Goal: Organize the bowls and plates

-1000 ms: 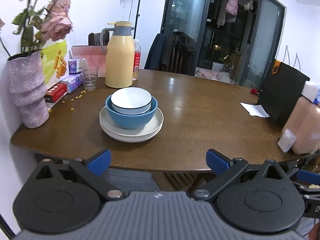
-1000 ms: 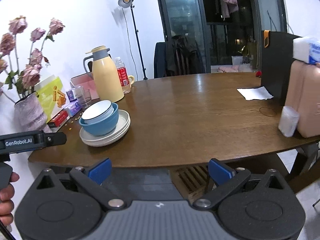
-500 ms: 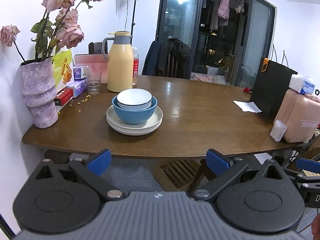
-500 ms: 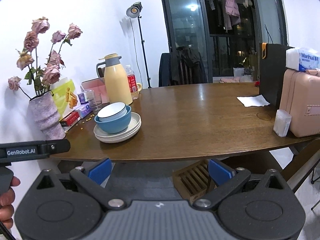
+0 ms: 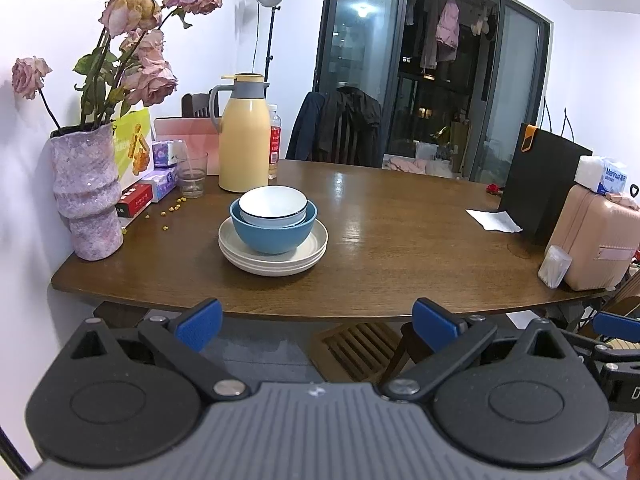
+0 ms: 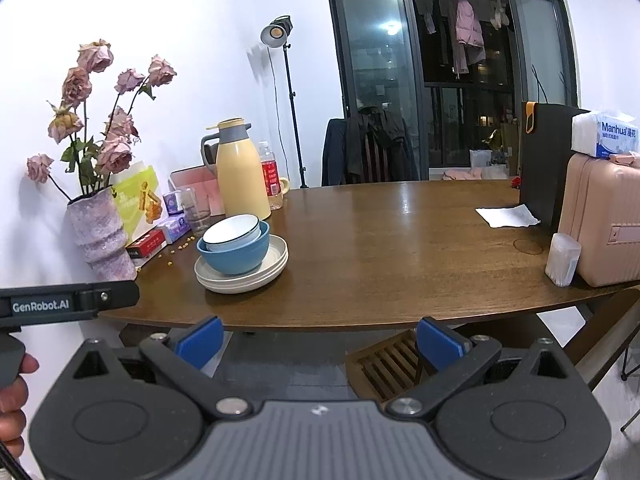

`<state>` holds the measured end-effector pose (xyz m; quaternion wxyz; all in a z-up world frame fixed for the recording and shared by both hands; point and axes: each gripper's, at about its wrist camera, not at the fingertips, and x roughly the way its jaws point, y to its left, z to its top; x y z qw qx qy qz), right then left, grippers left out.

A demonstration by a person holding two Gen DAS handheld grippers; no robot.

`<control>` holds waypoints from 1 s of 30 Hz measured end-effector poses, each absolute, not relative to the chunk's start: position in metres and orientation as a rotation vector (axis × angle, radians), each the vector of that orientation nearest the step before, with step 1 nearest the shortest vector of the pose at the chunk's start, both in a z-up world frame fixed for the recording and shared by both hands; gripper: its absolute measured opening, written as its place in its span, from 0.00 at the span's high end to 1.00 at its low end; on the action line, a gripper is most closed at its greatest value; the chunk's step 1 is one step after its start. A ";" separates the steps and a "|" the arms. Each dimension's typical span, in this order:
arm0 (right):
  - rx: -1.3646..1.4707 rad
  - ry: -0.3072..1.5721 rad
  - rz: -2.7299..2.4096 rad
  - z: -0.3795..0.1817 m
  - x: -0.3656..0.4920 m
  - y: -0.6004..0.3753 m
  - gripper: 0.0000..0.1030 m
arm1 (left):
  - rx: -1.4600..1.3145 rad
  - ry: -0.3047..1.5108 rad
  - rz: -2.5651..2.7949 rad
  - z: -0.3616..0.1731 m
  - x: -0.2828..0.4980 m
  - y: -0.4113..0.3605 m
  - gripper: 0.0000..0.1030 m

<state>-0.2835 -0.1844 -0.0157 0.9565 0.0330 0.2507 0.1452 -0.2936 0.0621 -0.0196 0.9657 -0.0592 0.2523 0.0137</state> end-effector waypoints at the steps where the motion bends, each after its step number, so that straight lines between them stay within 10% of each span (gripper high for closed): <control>1: 0.067 0.508 0.295 -0.016 -0.284 -0.185 0.00 | -0.121 0.511 0.027 -0.020 -0.294 0.062 0.00; 30: 0.072 0.476 0.309 -0.011 -0.293 -0.190 0.00 | -0.102 0.481 0.023 -0.013 -0.305 0.054 0.00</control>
